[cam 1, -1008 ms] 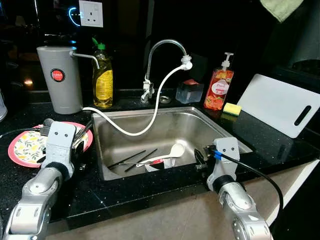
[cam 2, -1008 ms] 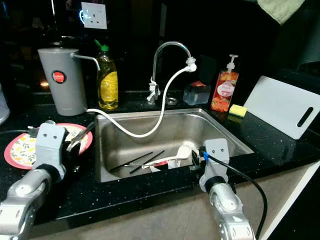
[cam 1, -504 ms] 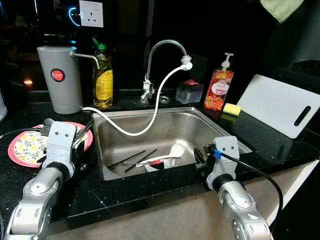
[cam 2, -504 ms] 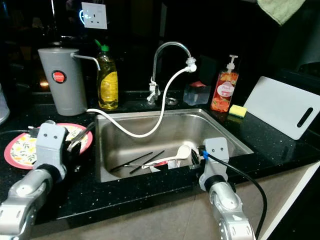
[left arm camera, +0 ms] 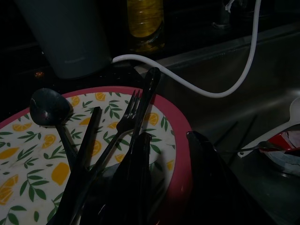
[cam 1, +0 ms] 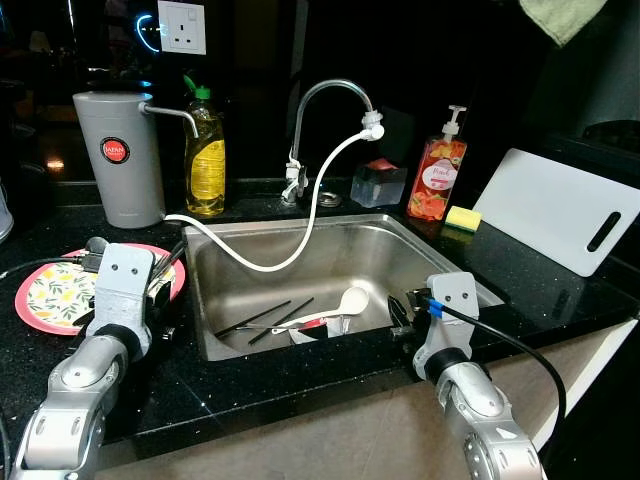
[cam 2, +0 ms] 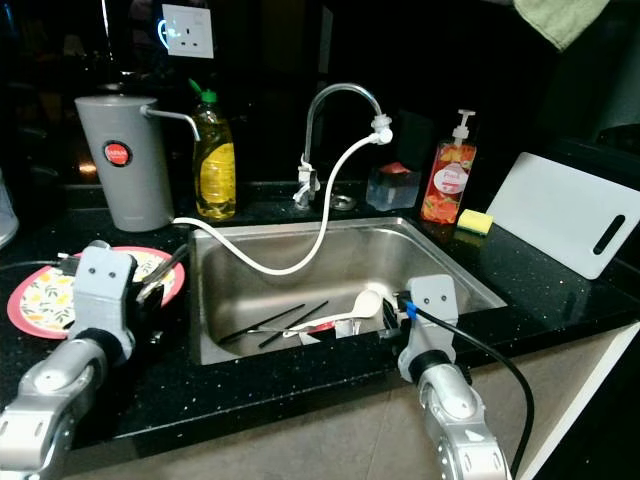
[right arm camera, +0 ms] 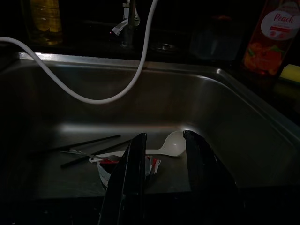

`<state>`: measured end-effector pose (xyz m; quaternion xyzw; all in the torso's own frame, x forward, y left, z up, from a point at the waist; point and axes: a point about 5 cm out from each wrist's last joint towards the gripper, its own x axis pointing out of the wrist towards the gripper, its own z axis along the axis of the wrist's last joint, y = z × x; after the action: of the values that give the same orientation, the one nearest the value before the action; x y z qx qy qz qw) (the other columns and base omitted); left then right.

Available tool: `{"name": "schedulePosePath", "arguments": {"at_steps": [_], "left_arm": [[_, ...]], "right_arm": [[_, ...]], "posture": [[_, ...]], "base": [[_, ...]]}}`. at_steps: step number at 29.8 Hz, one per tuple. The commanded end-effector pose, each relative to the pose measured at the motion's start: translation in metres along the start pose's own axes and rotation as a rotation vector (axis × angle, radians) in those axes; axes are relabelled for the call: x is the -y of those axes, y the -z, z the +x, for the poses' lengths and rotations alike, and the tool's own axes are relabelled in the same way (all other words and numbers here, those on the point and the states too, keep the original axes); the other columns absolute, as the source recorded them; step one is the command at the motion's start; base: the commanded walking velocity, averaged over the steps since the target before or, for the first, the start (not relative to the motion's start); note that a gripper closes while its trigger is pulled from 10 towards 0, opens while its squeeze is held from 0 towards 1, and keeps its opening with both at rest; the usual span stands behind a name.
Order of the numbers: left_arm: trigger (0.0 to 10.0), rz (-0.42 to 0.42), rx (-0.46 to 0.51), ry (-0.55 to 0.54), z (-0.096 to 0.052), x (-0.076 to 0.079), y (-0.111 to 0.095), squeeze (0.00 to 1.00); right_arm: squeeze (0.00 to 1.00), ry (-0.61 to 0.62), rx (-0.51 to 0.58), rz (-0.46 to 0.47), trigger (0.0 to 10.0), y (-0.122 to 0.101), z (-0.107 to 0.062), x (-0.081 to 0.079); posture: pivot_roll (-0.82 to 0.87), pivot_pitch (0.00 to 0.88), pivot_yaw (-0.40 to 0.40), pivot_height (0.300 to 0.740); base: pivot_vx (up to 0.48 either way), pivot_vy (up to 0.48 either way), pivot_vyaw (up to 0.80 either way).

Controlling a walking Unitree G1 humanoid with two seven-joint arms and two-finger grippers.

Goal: Kitchen organization

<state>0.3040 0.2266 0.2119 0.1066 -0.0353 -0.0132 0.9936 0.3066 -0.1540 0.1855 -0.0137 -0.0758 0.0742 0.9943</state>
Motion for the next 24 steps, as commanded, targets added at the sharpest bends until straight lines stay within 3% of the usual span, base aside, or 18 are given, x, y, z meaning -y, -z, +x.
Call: {"name": "schedulePosePath", "arguments": {"at_steps": [1, 24], "left_arm": [[10.0, -0.003, 0.004, 0.012, 0.0013, 0.0038, -0.0002, 0.0], [10.0, -0.001, 0.003, 0.011, 0.0012, 0.0033, 0.0, 0.0]], "right_arm": [[0.0, 0.013, -0.016, -0.002, 10.0, 0.0025, -0.0012, 0.0035], [0.0, 0.017, -0.017, 0.0, 10.0, 0.0028, -0.0025, 0.0038]], "posture": [[-0.02, 0.0, -0.11, 0.74], [-0.02, 0.0, -0.11, 0.74]], "base": [[0.0, 0.0, 0.0], [0.0, 0.0, 0.0]]}}
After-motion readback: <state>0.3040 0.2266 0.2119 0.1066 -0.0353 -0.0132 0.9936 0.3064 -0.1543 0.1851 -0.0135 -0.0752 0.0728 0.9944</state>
